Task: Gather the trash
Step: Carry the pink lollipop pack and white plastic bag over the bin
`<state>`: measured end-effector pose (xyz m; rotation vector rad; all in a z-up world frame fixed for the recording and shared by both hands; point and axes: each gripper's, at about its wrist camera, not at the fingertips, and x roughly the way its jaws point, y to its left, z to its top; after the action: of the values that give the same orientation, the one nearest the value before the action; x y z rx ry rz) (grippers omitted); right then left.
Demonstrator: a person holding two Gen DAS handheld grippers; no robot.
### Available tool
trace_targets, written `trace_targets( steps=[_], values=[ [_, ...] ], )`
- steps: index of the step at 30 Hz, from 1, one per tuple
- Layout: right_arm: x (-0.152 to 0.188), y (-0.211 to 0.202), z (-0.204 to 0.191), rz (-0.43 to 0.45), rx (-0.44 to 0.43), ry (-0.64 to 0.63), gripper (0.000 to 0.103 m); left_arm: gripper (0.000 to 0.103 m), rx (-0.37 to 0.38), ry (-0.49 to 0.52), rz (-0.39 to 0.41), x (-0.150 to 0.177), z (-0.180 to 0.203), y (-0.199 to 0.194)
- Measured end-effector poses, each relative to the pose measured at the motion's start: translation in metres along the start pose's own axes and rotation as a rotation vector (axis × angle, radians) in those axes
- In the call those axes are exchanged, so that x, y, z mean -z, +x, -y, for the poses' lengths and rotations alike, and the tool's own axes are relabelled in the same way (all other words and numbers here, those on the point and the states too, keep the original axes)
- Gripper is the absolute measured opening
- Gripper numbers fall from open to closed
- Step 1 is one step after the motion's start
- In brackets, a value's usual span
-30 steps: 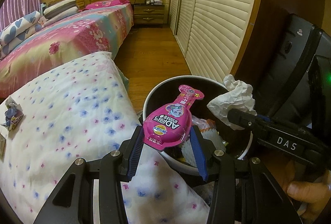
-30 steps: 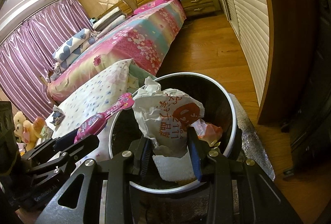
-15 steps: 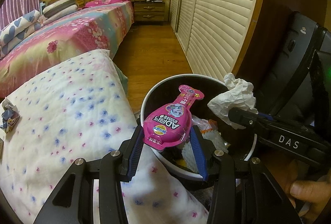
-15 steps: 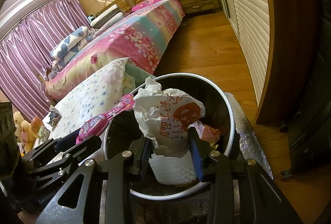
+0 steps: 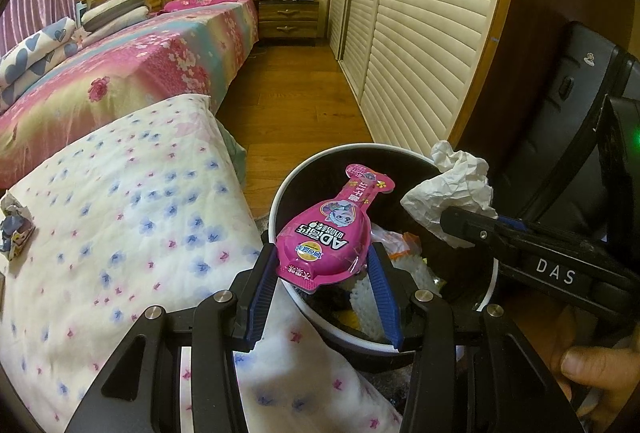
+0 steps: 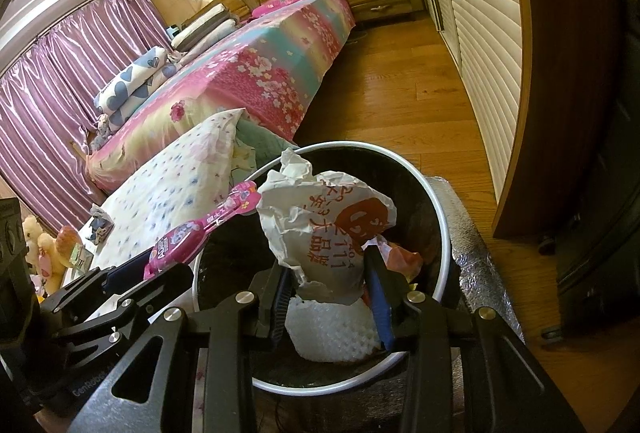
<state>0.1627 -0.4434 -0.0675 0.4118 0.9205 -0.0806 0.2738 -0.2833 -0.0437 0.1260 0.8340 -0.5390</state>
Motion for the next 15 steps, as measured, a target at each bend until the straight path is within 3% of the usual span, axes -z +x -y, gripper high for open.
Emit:
trace_targets(
  steps=[12,15],
  values=[
    [-0.0016,0.0017,0.0033,-0.004,0.004,0.005,0.038,0.045,0.008,0.005,-0.006,-0.0009,0.0028,0.0006],
    [-0.0026,0.0013,0.005,-0.009,0.008,0.009,0.045,0.046,0.014,-0.006,-0.017,-0.0005,0.0021,0.0005]
  ],
)
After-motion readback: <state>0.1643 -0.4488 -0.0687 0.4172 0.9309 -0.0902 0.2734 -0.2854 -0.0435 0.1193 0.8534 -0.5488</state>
